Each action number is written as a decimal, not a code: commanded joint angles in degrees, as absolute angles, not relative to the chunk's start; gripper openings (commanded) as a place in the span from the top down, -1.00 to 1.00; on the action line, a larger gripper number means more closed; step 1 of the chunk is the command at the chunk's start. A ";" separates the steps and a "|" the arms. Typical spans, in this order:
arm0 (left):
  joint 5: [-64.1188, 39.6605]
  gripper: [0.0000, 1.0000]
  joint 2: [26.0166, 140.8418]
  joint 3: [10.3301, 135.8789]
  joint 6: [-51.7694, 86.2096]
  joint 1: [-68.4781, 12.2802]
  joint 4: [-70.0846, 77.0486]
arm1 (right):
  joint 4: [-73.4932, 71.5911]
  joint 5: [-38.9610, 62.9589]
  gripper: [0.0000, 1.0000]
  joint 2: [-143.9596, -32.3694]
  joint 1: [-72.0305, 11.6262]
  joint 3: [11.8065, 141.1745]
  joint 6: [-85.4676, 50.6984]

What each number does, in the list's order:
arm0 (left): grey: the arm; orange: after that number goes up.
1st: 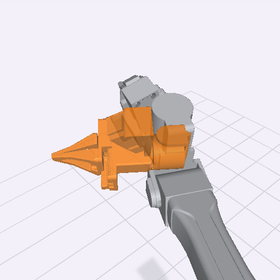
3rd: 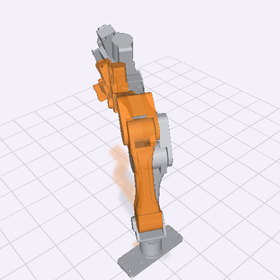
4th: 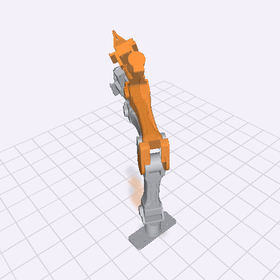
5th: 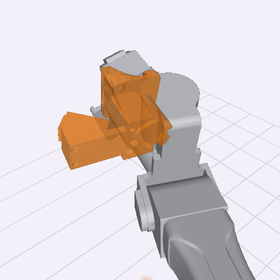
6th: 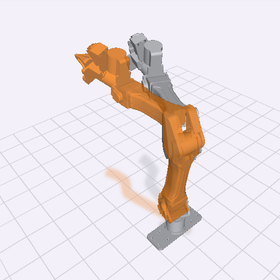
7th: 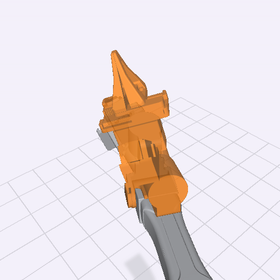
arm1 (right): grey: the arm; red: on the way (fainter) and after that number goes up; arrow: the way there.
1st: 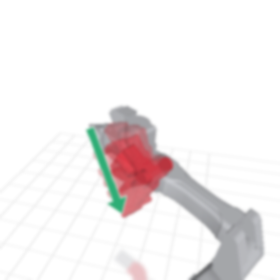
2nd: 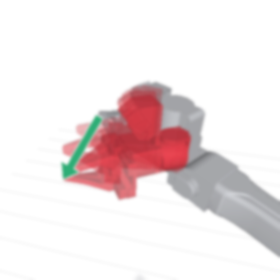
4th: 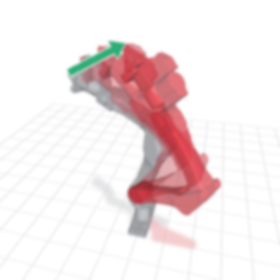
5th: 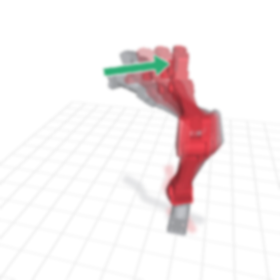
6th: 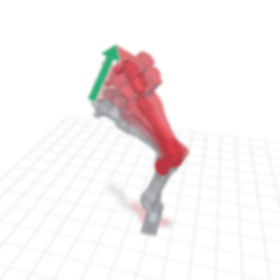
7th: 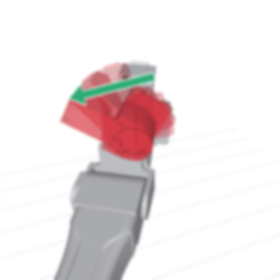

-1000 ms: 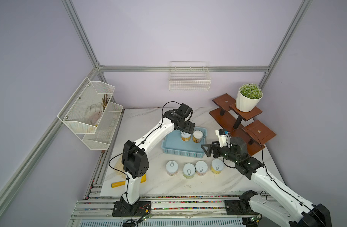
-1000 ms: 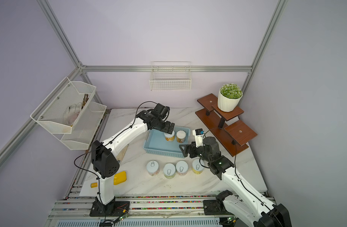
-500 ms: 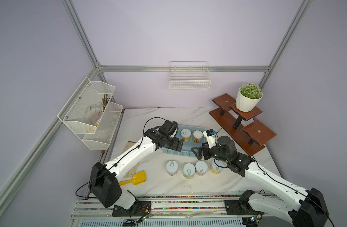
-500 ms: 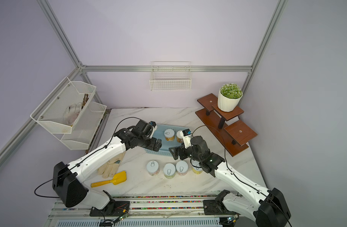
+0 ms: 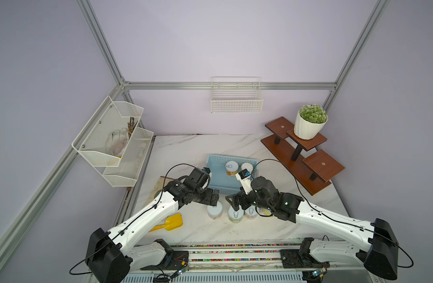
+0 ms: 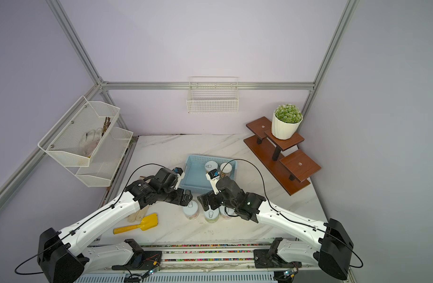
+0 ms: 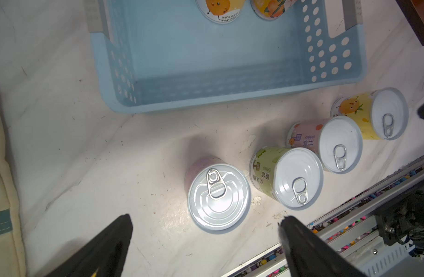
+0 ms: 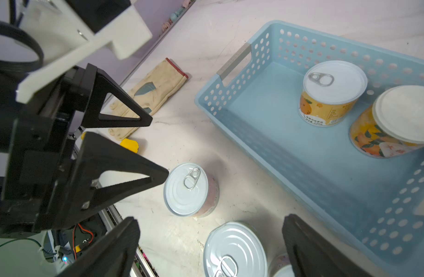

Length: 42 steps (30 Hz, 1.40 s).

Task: Put the canned food in the basket
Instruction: Pick up the canned food from the center of the board.

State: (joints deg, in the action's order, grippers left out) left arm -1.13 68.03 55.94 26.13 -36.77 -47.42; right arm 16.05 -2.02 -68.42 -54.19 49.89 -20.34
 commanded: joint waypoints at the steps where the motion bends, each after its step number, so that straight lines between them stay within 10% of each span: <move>1: -2.36 -1.00 65.70 54.02 28.67 -36.97 -44.86 | 24.96 -8.73 -0.97 -68.81 -57.42 52.49 -22.11; 42: 6.23 -0.90 82.68 53.99 34.26 -47.63 -39.54 | 20.57 0.00 -1.00 -50.27 -61.26 37.29 -28.38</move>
